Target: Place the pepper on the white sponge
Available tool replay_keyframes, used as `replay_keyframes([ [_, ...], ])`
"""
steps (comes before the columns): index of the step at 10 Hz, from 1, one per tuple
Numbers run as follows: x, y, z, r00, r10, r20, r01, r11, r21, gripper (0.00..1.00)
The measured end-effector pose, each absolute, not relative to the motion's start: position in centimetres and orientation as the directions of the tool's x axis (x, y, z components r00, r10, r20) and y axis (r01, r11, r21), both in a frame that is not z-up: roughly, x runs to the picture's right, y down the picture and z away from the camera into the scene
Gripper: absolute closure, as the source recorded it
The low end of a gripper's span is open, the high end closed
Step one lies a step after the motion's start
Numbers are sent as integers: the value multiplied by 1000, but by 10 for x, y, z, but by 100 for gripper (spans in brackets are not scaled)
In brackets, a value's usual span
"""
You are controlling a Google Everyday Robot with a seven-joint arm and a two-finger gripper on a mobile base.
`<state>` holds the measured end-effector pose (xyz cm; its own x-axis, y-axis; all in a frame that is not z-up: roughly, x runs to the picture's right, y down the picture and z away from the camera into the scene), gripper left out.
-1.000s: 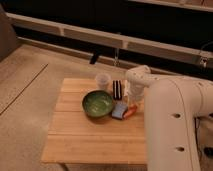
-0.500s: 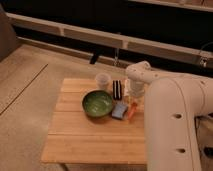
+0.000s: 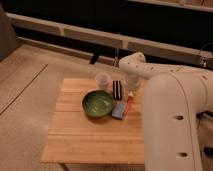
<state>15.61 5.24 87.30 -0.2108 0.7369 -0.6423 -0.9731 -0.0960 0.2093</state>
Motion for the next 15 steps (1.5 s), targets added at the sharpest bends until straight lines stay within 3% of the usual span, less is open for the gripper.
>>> replay_keyframes([
  [3,129,66,883,-174,716,-676,-984,-97,151,96],
  [9,121,75,901,-154,712,-685,-988,-110,108,40],
  [15,113,65,911,-124,736,-666,-992,-105,68,38],
])
